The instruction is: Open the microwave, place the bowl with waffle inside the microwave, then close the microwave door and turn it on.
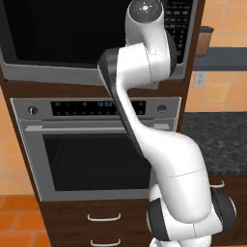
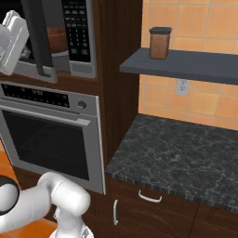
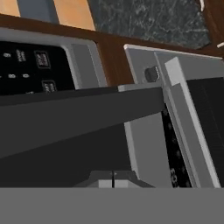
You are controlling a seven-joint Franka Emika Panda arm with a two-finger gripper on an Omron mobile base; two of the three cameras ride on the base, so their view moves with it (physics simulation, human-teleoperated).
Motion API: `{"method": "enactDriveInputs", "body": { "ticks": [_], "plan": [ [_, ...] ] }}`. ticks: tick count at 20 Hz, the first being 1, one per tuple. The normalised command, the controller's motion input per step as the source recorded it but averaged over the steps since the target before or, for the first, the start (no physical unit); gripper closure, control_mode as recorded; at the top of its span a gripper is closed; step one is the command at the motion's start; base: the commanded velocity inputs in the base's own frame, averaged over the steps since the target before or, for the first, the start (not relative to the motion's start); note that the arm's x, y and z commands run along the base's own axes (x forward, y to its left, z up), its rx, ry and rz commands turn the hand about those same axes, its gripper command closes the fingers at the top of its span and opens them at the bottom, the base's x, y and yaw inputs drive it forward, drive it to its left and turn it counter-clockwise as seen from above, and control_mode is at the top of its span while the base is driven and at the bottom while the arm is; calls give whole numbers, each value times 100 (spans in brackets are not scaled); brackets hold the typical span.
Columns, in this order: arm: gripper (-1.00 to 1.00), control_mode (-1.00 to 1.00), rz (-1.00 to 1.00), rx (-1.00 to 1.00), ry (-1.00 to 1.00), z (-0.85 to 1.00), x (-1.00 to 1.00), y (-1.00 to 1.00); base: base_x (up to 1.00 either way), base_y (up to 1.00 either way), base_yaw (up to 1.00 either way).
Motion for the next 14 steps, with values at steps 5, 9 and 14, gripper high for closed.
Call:
{"method": "enactDriveInputs", "body": {
  "ticks": [5, 9, 14],
  "plan": [
    [100, -100, 22, 6, 0, -30, 100, -30, 0, 0, 0],
    [100, -100, 16, 2, 0, -20, 100, -16, 0, 0, 0],
    [100, -100, 12, 0, -3, -28, 100, -8, 0, 0, 0]
  ]
}}
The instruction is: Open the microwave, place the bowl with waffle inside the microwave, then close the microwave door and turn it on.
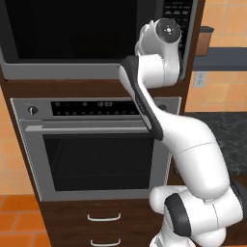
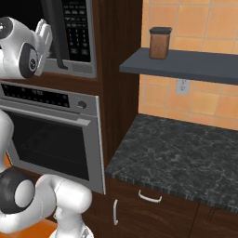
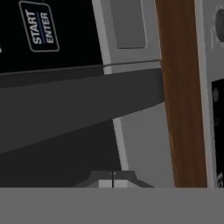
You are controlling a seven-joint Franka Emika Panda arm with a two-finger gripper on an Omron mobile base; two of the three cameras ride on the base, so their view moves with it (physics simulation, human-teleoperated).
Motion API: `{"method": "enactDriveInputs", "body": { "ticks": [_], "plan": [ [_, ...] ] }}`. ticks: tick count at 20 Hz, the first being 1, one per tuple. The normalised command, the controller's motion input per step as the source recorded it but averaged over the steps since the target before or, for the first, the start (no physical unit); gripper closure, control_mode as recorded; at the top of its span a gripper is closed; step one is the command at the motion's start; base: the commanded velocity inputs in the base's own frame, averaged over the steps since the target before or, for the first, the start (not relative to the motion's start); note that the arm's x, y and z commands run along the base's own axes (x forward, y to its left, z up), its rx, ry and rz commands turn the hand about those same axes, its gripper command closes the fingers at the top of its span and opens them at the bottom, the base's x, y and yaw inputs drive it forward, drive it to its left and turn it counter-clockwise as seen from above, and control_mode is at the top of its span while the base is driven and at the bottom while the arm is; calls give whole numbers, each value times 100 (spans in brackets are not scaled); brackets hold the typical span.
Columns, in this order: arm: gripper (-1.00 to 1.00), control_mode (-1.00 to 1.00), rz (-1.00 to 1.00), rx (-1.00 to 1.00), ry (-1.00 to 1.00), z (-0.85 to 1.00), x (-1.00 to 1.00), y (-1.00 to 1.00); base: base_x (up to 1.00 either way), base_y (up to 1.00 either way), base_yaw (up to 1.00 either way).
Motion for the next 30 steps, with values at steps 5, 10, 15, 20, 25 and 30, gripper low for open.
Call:
{"method": "enactDriveInputs", "body": {
  "ticks": [5, 10, 15, 20, 25, 30],
  "plan": [
    [100, -100, 7, -6, 0, -44, 67, 1, 0, 0, 0],
    [100, -100, 12, -28, -2, -71, -26, 26, 0, 0, 0],
    [100, -100, 23, -23, -4, -33, -96, 38, 0, 0, 0],
    [100, -100, 22, 3, -24, 3, -99, -17, 0, 0, 0],
    [100, -100, 10, 23, -8, 21, -22, -89, 0, 0, 0],
    [100, -100, 12, 29, -3, 58, -22, -81, 0, 0, 0]
  ]
}}
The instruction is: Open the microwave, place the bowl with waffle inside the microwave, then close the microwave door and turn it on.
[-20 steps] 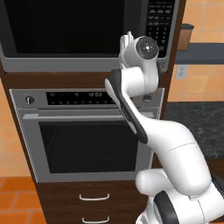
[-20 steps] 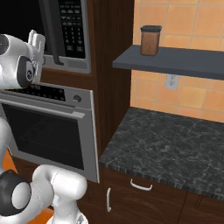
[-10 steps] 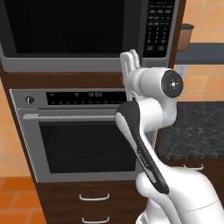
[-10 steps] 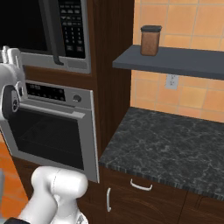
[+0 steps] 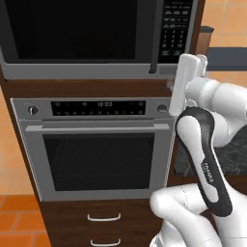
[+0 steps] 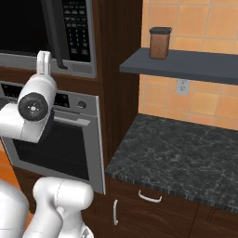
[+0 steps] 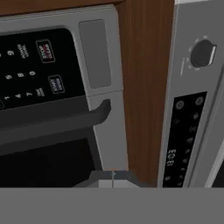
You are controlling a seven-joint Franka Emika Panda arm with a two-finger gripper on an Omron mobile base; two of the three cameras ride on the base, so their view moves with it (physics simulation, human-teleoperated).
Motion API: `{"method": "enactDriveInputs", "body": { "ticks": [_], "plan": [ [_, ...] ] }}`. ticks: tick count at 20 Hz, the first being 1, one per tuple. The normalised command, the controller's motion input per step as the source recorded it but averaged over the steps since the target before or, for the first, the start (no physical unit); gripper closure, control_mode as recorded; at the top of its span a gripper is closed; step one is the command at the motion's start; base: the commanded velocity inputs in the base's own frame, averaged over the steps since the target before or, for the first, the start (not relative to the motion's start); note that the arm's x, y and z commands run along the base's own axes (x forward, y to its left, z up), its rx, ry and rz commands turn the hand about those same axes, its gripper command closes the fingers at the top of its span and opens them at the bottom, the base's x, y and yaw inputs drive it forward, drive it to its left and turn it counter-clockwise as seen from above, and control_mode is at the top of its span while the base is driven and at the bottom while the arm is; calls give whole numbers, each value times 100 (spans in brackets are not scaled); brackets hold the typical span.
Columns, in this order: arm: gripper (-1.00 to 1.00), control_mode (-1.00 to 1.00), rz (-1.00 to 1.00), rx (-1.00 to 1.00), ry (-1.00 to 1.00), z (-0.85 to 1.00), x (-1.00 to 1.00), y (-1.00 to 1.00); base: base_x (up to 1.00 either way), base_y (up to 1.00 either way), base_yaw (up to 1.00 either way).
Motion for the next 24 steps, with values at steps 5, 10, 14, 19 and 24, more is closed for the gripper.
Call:
{"method": "enactDriveInputs", "body": {
  "ticks": [5, 10, 14, 19, 24],
  "plan": [
    [100, -100, 13, 6, 6, 91, -61, -52, 0, 0, 0],
    [100, -100, 8, 1, 0, 44, -19, -29, 0, 0, 0],
    [100, -100, 0, -1, 4, 17, 19, 0, 0, 0, 0],
    [100, -100, 0, -12, 4, -31, 28, 0, 0, 0, 0],
    [100, -100, 0, -9, -5, -19, 19, 0, 0, 0, 0]
  ]
}}
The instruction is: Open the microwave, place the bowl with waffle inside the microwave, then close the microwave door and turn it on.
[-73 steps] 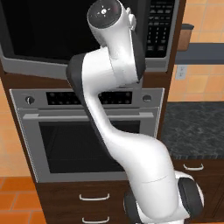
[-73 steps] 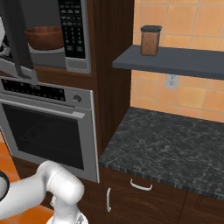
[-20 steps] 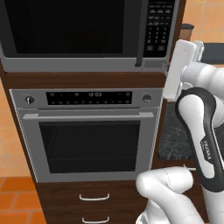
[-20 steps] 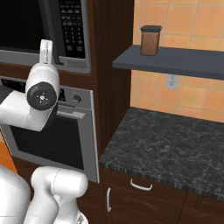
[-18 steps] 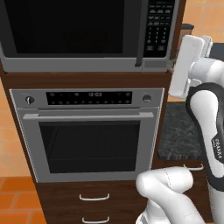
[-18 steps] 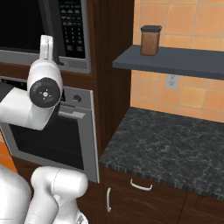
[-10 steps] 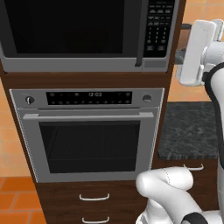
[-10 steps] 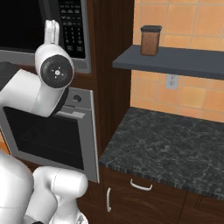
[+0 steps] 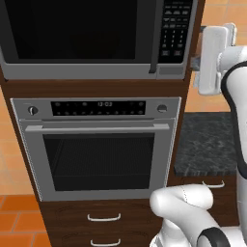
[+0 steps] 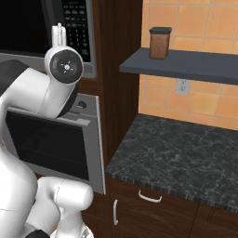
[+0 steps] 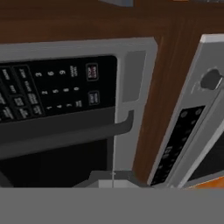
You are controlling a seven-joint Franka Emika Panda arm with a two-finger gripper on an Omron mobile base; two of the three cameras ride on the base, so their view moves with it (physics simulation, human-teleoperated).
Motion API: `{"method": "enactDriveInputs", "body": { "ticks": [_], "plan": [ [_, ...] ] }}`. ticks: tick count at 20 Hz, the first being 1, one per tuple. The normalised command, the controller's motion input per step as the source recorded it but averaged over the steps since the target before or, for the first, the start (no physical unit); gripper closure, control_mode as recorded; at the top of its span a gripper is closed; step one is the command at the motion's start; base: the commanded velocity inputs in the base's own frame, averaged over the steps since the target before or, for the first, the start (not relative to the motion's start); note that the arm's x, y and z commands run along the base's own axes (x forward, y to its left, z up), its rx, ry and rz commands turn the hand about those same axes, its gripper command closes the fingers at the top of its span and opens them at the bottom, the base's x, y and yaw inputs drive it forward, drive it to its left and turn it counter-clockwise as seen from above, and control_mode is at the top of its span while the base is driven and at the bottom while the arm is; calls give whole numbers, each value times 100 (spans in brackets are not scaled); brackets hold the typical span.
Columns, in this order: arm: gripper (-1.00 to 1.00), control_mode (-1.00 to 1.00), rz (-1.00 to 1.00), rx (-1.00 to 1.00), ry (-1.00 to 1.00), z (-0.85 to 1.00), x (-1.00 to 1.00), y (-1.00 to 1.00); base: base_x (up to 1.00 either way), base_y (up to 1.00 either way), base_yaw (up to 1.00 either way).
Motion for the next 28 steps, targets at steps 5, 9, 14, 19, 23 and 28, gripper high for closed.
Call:
{"method": "enactDriveInputs", "body": {
  "ticks": [5, 9, 14, 19, 23, 28],
  "plan": [
    [100, -100, 0, -10, -13, 0, 9, 0, 0, 0, 0],
    [100, -100, -3, -8, -1, 0, 30, 0, 0, 0, 0],
    [100, -100, -1, 0, -4, 0, 28, 0, 0, 0, 0],
    [100, -100, 0, 0, -1, -4, 26, 0, 0, 0, 0],
    [100, -100, 0, -2, 0, -13, 25, 2, 0, 0, 0],
    [100, -100, 0, -1, 0, 0, 16, 5, 0, 0, 0]
  ]
}}
